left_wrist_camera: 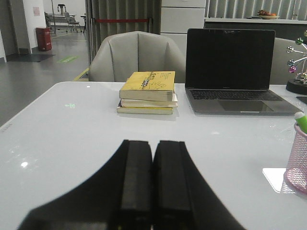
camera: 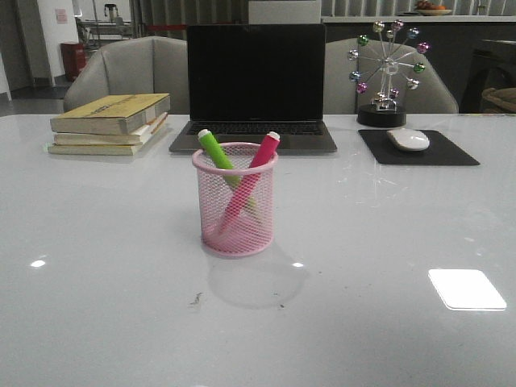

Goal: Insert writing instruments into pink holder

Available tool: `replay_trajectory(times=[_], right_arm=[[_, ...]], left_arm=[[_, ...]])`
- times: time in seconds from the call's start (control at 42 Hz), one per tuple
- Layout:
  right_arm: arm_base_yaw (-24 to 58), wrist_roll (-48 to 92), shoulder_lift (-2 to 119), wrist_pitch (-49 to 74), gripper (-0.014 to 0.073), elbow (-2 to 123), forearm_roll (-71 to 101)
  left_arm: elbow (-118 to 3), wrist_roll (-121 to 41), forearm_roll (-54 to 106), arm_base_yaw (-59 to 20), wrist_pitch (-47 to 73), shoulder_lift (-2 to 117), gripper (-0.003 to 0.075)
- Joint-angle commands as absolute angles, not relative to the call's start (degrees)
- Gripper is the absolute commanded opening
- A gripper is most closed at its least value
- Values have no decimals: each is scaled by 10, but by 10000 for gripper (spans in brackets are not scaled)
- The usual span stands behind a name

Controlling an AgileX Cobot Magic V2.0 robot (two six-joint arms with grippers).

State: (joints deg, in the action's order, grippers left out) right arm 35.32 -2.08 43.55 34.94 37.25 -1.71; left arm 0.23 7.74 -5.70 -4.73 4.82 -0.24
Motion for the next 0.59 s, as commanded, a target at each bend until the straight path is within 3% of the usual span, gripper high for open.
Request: replay_trajectory(times=[0.0,0.214,0.357,0.571], right_arm=[[351,-16,433,308,27,387,-18],[280,-16,359,210,27,341,-19],[195,-16,253,58,27,251,-19],[85,-16,96,-45,27,111,-11]], left_arm=[[5,82,-58,-47,-8,-15,91],[5,82,-58,-47,-8,-15,91],[5,82,-58,-47,-8,-15,91],[5,82,-58,-47,-8,-15,91]])
